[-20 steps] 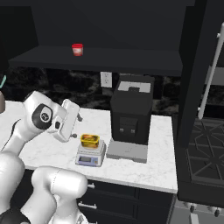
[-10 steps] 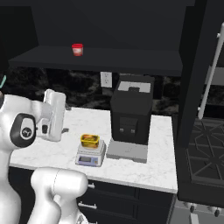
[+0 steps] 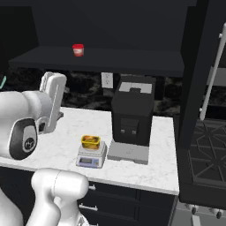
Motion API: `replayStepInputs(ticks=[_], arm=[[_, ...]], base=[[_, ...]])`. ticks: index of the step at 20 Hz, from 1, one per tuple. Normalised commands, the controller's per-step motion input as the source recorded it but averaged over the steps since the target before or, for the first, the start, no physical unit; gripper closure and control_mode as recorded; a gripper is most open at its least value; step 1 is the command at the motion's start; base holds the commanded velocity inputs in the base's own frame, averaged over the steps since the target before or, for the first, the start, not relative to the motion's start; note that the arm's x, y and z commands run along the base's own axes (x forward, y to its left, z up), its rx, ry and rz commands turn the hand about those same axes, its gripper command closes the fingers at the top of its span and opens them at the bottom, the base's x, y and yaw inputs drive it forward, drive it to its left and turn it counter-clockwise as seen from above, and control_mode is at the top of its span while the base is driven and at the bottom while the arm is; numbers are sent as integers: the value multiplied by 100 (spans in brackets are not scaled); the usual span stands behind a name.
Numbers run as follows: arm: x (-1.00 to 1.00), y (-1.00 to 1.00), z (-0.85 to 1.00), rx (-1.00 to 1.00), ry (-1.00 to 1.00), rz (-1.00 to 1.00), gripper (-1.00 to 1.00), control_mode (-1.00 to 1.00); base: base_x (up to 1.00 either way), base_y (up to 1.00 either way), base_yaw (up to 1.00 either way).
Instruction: Pick the canned food and place it on the digital scale for weighing, and close the cabinet.
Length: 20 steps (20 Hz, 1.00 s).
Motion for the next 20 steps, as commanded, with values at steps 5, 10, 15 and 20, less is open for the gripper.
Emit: replayStepInputs(ticks=[5,10,15,20], arm=[[-17,-92,-42,27,-63,34,-100,-100],[-28,-66,-64,28,-85,27,-100,-100],[-4,21,-66,39,-83,12,-100,-100],[0,85,-77,42,-73,0,-100,-100]], base=[[0,0,0],[0,0,0],[0,0,0],[0,0,0]])
